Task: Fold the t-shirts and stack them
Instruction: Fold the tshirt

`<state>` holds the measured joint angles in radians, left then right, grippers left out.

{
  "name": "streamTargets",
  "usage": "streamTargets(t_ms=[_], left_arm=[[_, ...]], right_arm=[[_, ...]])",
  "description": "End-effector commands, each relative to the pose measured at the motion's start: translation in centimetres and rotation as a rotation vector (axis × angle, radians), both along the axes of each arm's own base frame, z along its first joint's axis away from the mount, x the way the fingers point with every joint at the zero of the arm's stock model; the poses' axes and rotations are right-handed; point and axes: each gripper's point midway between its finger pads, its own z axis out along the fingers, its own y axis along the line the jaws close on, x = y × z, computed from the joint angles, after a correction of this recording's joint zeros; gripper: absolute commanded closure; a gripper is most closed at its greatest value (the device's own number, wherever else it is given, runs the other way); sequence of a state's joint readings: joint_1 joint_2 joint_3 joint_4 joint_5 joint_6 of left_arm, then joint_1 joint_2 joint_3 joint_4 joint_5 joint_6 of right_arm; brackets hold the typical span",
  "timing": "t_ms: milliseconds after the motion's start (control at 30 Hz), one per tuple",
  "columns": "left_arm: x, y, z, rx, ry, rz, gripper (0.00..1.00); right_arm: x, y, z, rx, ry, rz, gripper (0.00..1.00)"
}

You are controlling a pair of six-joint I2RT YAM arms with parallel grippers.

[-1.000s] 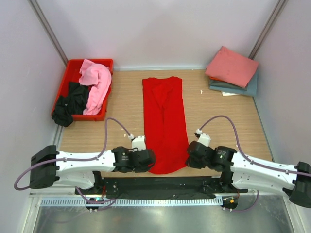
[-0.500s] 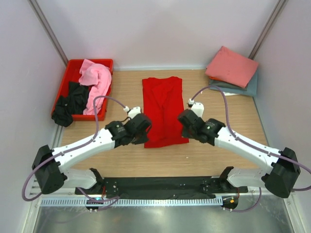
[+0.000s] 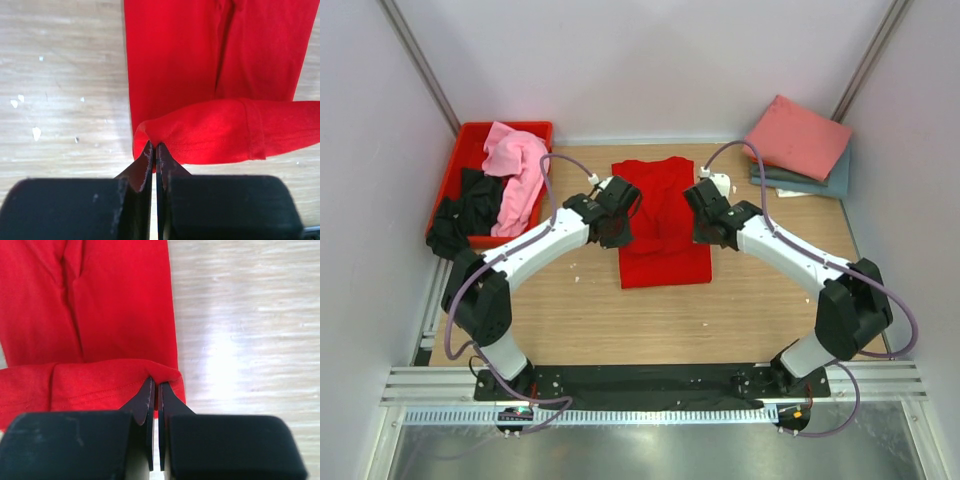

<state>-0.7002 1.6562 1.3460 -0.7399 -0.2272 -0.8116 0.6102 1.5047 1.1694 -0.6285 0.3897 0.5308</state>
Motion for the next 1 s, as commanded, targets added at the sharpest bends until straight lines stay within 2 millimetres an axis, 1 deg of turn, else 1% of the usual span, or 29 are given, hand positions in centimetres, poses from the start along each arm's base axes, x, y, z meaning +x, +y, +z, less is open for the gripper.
streamTargets(t_ms=[0, 100, 133, 167, 200, 267, 300, 367, 433, 500, 533, 567, 600, 633, 700, 733, 767, 800, 833, 867, 900, 933, 967], left_arm=[[1.5, 0.2, 1.0, 0.020, -0.006, -0.033, 1.00], [2.5, 0.5, 0.4, 0.034, 0.011, -0.027, 1.00], [2.9, 0.5, 0.3, 0.032, 0.014, -0.023, 1.00], [3.2, 0.9, 0.1, 0.037, 0.018, -0.012, 1.00], [3.4, 0.9, -0.6, 0.044, 0.033, -0.014, 1.00], [3.9, 1.2, -0.9, 0.047, 0.042, -0.007, 1.00], [4.1, 1.2, -1.6, 0.055, 0.055, -0.008, 1.00], [4.6, 1.3, -1.9, 0.061, 0.062, -0.026, 1.00], [5.0, 1.2, -2.6, 0.066, 0.068, -0.048, 1.00], [5.6, 1.3, -2.9, 0.058, 0.073, -0.048, 1.00], [6.1, 1.1, -3.3, 0.059, 0.078, -0.050, 1.00], [6.5, 1.2, -3.5, 0.064, 0.079, -0.055, 1.00], [6.8, 1.3, -3.6, 0.071, 0.083, -0.053, 1.00], [7.4, 1.0, -3.9, 0.072, 0.088, -0.054, 1.00], [7.9, 1.1, -4.3, 0.082, 0.098, -0.055, 1.00], [8.6, 0.8, -3.9, 0.075, 0.087, -0.057, 1.00], [8.7, 1.0, -4.7, 0.093, 0.106, -0.063, 1.00], [9.1, 1.1, -4.8, 0.105, 0.107, -0.061, 1.00], [9.9, 0.9, -4.3, 0.107, 0.093, -0.060, 1.00], [9.9, 1.3, -5.4, 0.131, 0.130, -0.060, 1.00], [10.2, 1.4, -5.6, 0.142, 0.138, -0.065, 0.99], [11.3, 1.1, -4.8, 0.133, 0.115, -0.065, 0.98], [11.5, 1.6, -5.6, 0.157, 0.141, -0.061, 0.97]], right_arm=[[2.8, 1.0, 2.0, 0.027, -0.067, 0.037, 0.99], [4.0, 1.2, 1.5, 0.026, -0.053, 0.042, 0.99], [4.5, 1.5, 1.7, 0.030, -0.061, 0.044, 0.99], [4.8, 1.4, 1.1, 0.017, -0.047, 0.048, 0.99], [5.1, 1.4, 0.8, 0.013, -0.039, 0.047, 0.99], [5.8, 1.4, 0.7, 0.014, -0.033, 0.045, 0.99], [6.1, 1.4, -0.1, 0.004, -0.018, 0.047, 0.99], [6.6, 1.3, -0.4, 0.000, -0.011, 0.038, 0.99], [7.0, 1.3, -1.4, -0.008, 0.010, 0.032, 0.99], [7.6, 1.5, -1.7, -0.010, 0.013, 0.029, 0.99], [7.9, 1.2, -2.6, -0.022, 0.031, 0.018, 0.99], [8.3, 1.3, -2.6, -0.027, 0.027, 0.015, 0.99], [8.5, 1.3, -3.1, -0.034, 0.037, 0.011, 0.99], [8.7, 1.1, -4.1, -0.047, 0.057, 0.002, 0.99], [9.4, 1.3, -4.4, -0.051, 0.065, -0.001, 0.99], [9.6, 1.3, -4.8, -0.056, 0.076, -0.009, 0.99], [10.0, 1.5, -5.5, -0.062, 0.089, -0.002, 0.99], [10.3, 1.6, -5.7, -0.066, 0.092, -0.006, 0.99], [10.8, 1.6, -5.3, -0.068, 0.091, -0.012, 0.98], [11.0, 1.6, -5.9, -0.077, 0.105, -0.018, 0.98], [11.2, 1.4, -6.1, -0.081, 0.112, -0.028, 0.98], [11.6, 1.2, -5.6, -0.090, 0.108, -0.044, 0.98], [11.9, 0.9, -5.9, -0.095, 0.115, -0.056, 0.98]])
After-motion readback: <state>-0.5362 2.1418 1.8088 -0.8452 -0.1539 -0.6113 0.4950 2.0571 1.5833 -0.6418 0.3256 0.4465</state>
